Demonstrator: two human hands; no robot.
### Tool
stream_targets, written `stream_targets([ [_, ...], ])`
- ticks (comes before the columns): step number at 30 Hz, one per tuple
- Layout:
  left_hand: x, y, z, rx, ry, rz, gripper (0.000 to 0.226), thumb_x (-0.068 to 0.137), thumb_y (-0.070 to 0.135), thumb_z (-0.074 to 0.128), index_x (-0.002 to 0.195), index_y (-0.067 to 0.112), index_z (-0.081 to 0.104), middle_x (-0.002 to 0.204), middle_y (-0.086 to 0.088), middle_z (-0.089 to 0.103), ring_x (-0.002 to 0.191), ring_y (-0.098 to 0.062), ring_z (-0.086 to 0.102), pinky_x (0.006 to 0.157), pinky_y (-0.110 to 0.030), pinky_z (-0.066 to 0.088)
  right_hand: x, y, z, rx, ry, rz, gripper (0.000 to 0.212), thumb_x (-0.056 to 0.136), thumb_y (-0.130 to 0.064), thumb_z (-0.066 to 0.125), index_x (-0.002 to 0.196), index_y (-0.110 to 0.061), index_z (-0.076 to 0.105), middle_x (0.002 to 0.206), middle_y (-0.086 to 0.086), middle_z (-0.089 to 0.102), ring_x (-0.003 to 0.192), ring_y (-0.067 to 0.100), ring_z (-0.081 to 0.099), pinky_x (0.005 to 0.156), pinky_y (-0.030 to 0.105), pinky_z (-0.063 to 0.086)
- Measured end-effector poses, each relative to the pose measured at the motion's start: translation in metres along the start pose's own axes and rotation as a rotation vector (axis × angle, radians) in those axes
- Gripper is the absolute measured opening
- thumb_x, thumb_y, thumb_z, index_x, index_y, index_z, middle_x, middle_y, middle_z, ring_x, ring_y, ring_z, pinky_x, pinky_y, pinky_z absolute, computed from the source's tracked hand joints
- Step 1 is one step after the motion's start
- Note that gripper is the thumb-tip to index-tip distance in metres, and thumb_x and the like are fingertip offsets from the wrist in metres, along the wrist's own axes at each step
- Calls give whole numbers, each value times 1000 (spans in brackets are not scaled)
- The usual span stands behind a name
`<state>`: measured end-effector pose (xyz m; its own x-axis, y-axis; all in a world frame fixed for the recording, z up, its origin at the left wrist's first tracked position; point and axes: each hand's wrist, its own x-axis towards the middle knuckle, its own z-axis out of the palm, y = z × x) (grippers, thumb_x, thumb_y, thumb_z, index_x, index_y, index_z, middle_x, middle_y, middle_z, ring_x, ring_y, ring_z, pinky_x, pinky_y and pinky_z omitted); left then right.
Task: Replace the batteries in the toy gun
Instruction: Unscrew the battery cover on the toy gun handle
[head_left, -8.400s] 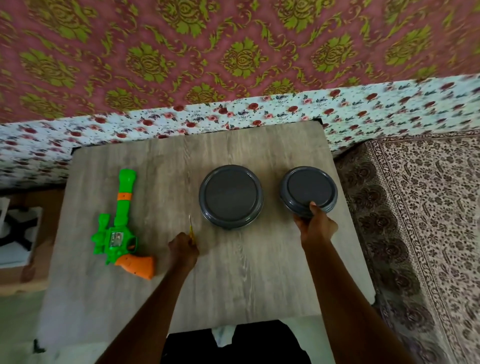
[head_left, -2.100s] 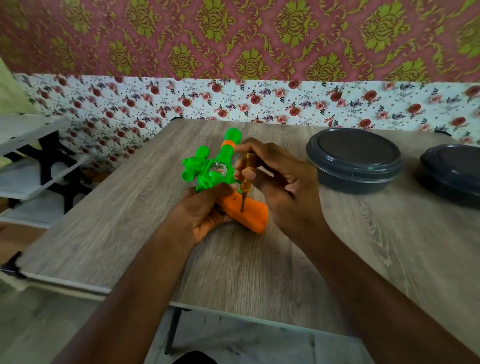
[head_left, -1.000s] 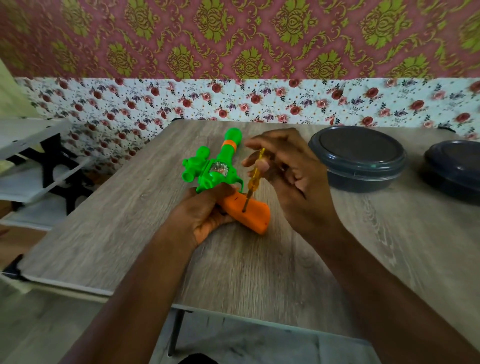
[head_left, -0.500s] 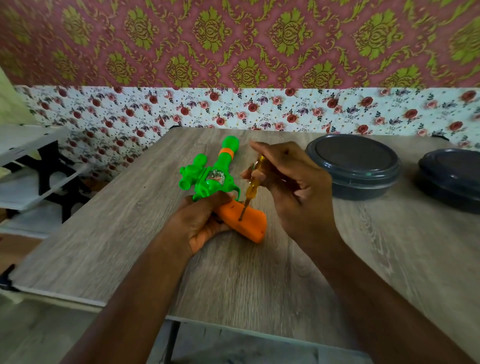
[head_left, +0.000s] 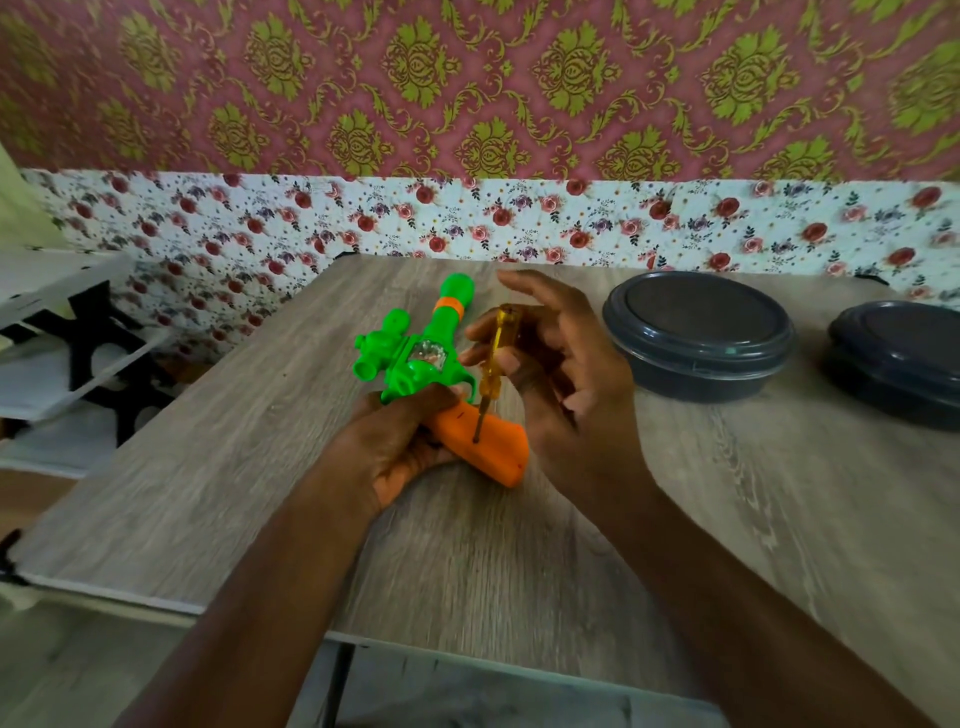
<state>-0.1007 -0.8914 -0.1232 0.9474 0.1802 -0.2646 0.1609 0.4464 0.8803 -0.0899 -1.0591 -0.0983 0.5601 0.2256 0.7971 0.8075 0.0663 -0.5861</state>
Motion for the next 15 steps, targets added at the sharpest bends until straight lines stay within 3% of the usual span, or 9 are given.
stream_targets([
  [2, 0, 0, -1, -13, -5, 5, 23, 88, -1, 67, 111, 5, 69, 120, -30, 68, 88, -33, 69, 62, -51, 64, 0, -2, 1, -36, -9, -19, 32, 99, 10, 55, 130, 6, 58, 113, 17, 69, 100, 24, 74, 87, 49, 60],
  [6, 1, 0, -2, -8, -20, 19, 21, 90, -1, 65, 110, 5, 69, 111, -27, 70, 88, -34, 69, 61, -50, 64, 3, -3, 1, -113, 72, -92, 26, 91, 1, 74, 116, 7, 68, 108, 18, 61, 93, 27, 71, 78, 37, 63],
  [9, 2, -1, -2, -5, -3, 13, 24, 86, 1, 69, 110, 4, 70, 113, -27, 71, 88, -33, 71, 60, -50, 64, 2, 1, 0, -77, 98, -89, 26, 92, 10, 70, 117, 8, 67, 108, 18, 65, 95, 27, 74, 77, 45, 63],
  [13, 3, -1, -2, -4, 0, 12, 25, 83, 0, 70, 107, 4, 70, 106, -24, 73, 84, -31, 72, 56, -47, 63, 0, 0, 0, 70, 67, 42, 36, 94, 18, 55, 129, 9, 59, 118, 19, 69, 110, 27, 73, 95, 52, 58],
  [15, 3, -1, -3, -5, 3, 12, 20, 88, -1, 67, 107, 4, 70, 106, -24, 73, 85, -31, 72, 58, -49, 63, 2, 0, 0, 61, 43, 19, 31, 95, 15, 55, 125, 10, 62, 118, 21, 67, 109, 30, 72, 91, 53, 59],
])
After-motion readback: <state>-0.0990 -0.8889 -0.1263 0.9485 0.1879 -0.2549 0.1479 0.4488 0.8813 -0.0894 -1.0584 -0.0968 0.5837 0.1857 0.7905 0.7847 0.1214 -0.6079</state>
